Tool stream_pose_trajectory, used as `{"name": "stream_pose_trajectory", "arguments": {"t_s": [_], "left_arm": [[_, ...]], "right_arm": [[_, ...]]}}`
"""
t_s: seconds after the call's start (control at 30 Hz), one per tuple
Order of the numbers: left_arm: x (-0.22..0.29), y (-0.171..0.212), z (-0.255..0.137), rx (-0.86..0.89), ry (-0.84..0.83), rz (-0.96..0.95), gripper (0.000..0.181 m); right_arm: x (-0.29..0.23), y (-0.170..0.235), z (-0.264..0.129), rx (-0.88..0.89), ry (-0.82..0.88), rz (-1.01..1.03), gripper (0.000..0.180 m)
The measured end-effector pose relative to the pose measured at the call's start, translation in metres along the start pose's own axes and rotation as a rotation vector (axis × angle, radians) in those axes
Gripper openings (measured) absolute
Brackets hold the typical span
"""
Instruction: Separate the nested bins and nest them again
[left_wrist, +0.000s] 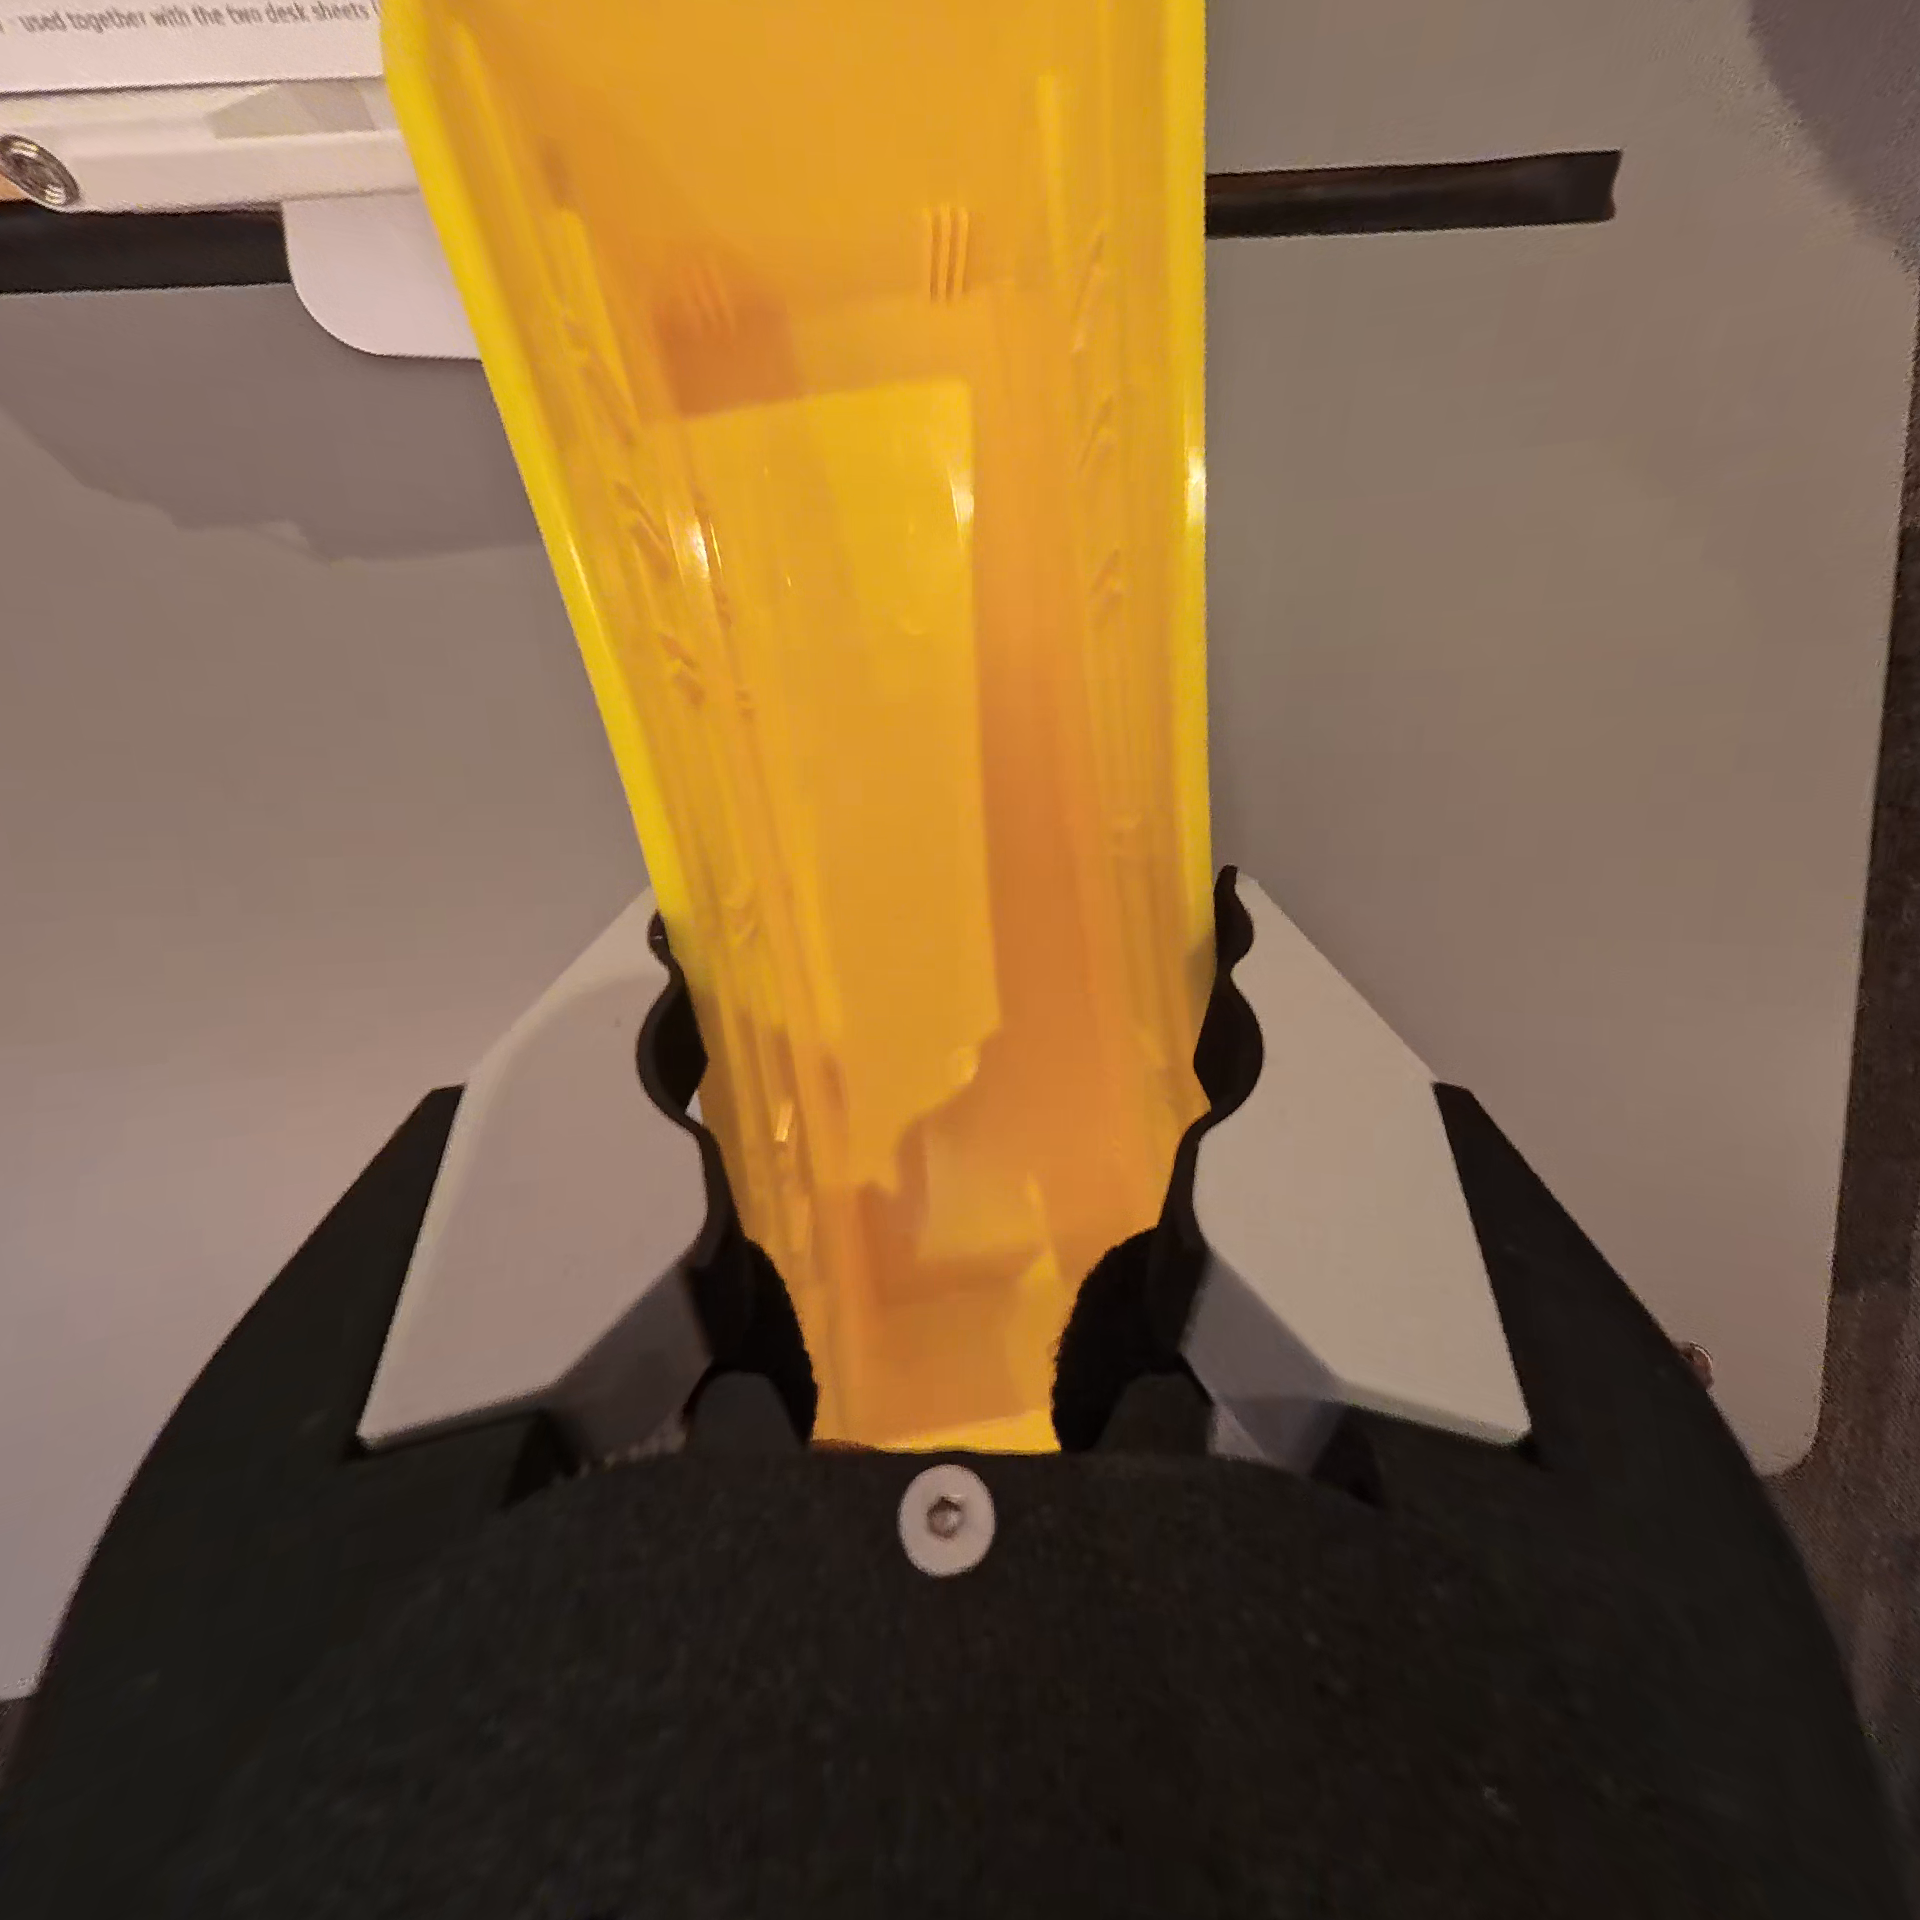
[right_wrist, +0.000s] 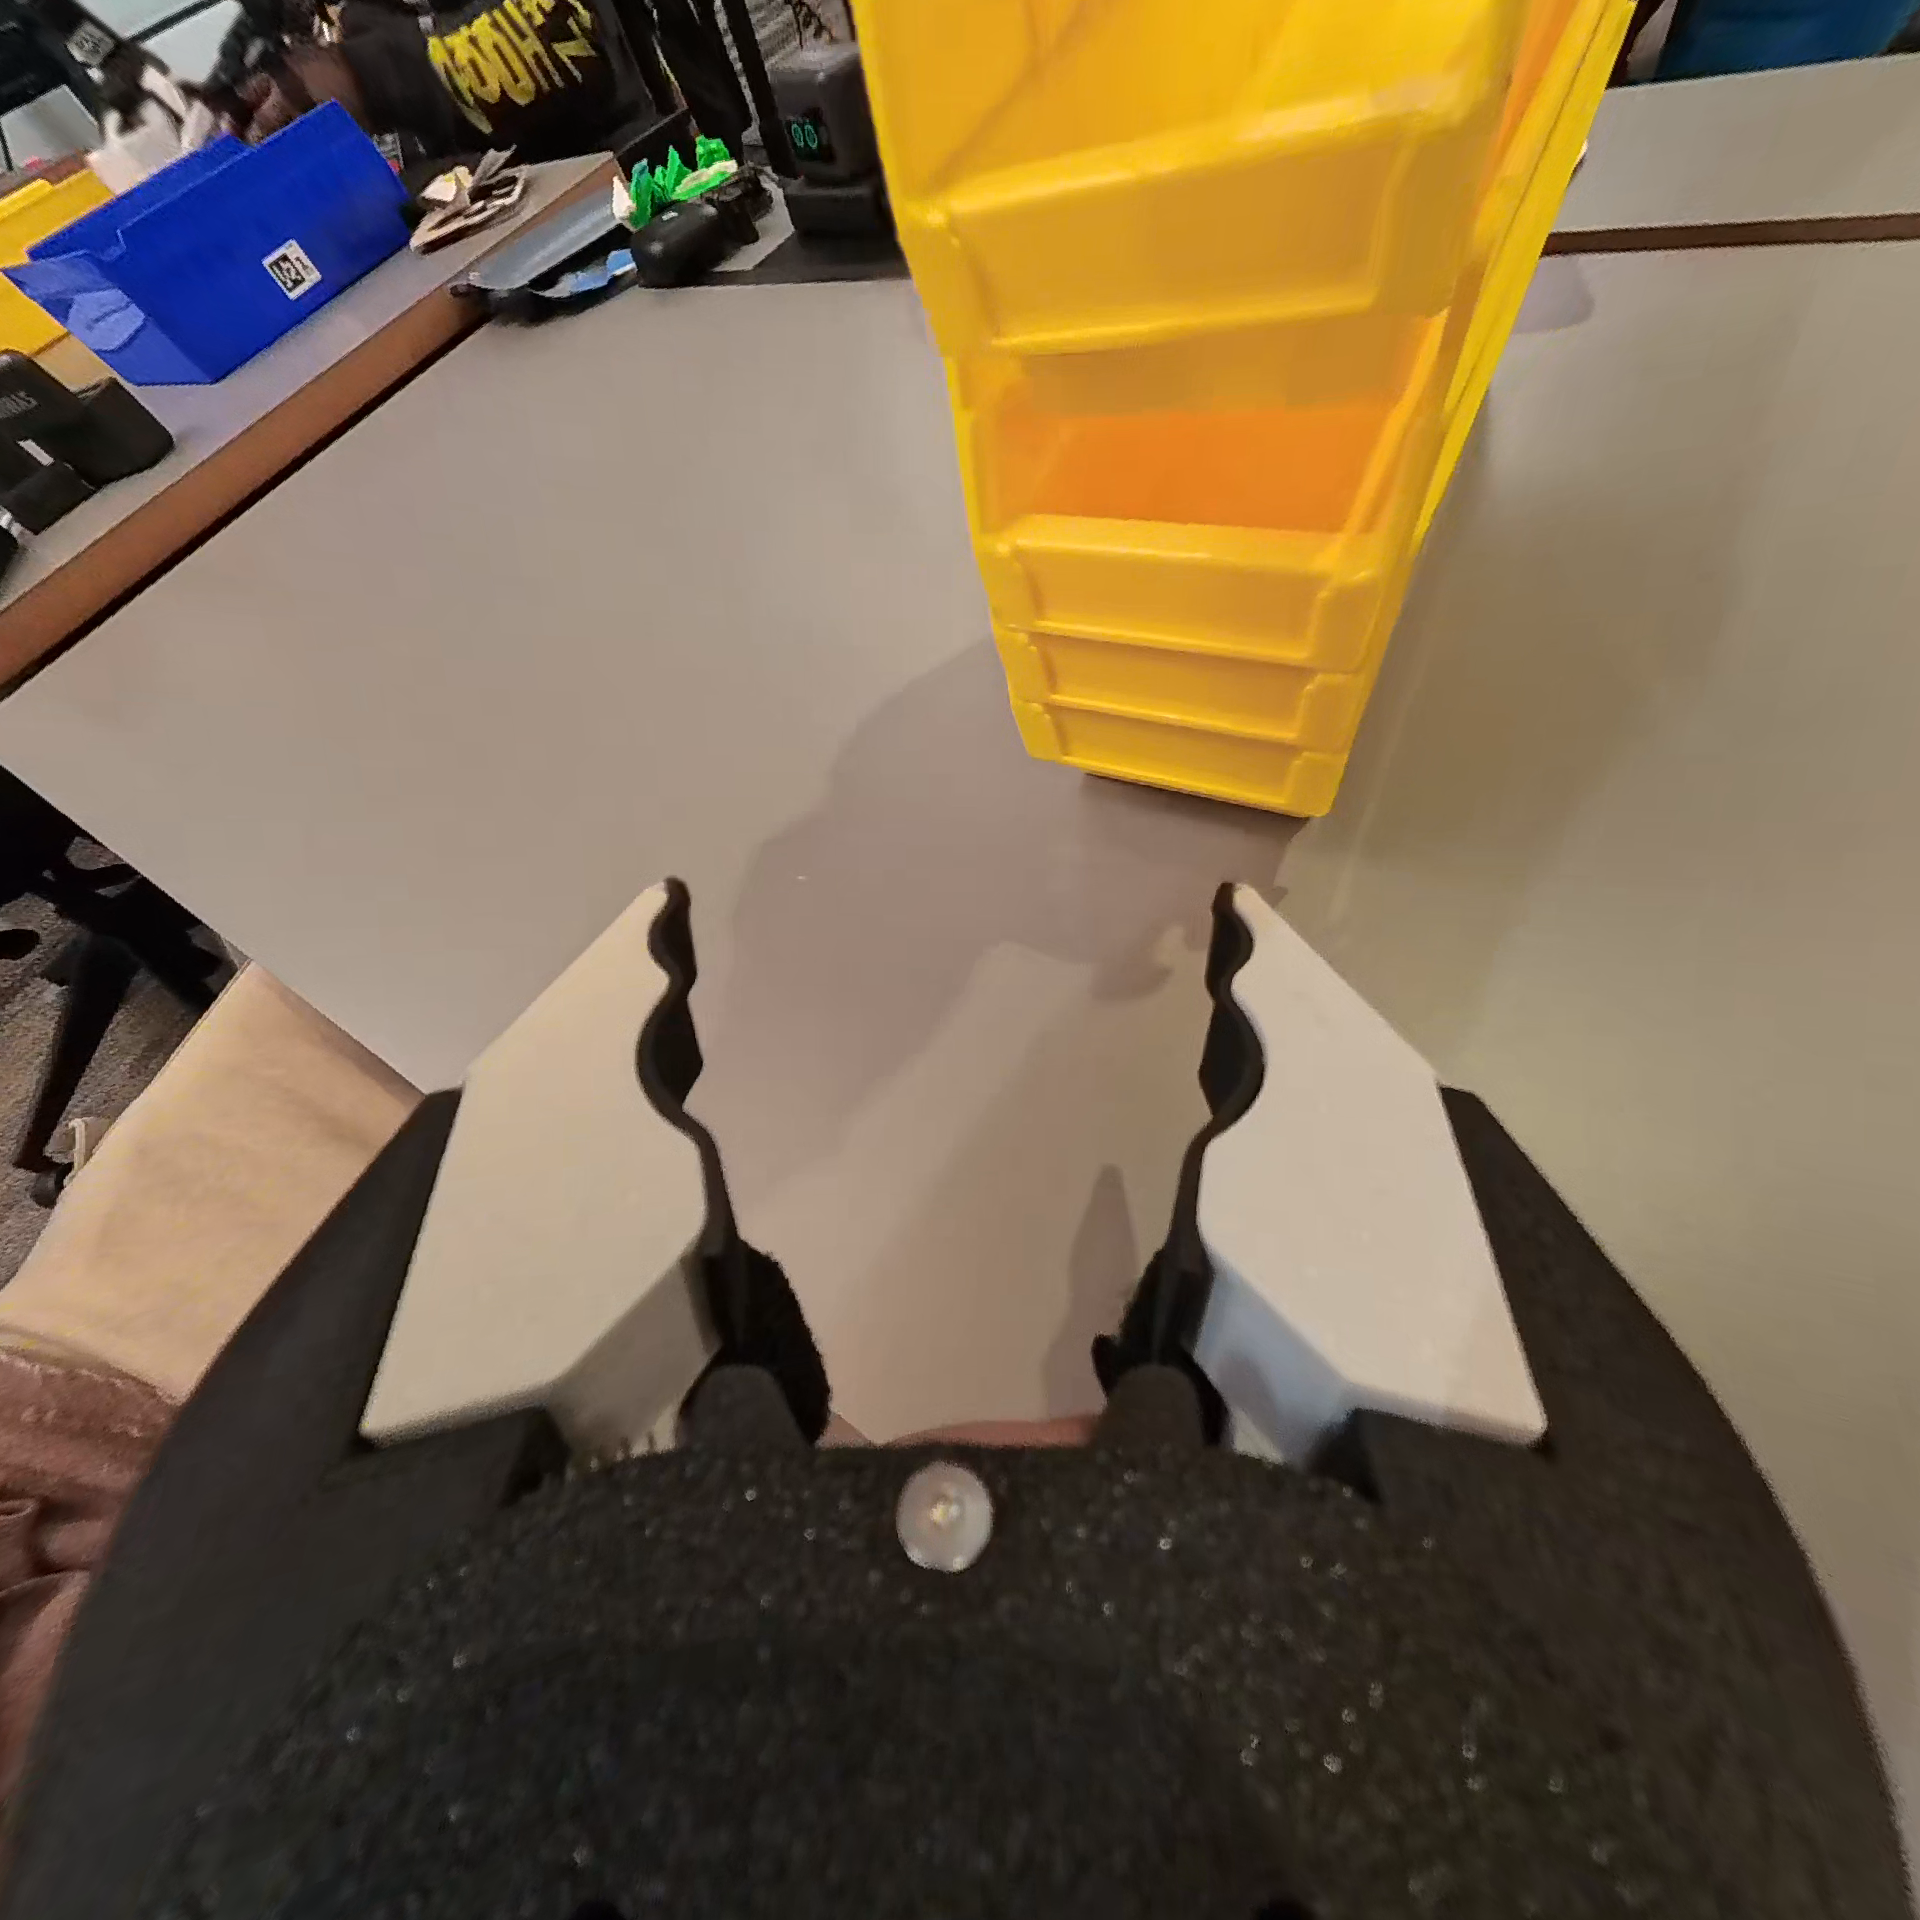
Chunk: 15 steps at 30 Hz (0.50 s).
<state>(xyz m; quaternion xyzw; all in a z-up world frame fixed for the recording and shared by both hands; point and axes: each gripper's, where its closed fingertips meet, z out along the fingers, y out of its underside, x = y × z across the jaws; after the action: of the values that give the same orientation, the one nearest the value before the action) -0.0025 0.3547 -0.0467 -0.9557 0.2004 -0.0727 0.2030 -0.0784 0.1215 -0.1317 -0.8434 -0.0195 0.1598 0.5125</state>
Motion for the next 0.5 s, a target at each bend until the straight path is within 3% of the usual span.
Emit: {"name": "stream_pose_trajectory", "arguments": {"t_s": [0.5], "left_arm": [[0.003, 0.016, 0.042, 0.020, 0.000, 0.017, 0.101]], "right_arm": [[-0.007, 0.008, 0.003, -0.036, -0.017, -0.011, 0.098]]}}
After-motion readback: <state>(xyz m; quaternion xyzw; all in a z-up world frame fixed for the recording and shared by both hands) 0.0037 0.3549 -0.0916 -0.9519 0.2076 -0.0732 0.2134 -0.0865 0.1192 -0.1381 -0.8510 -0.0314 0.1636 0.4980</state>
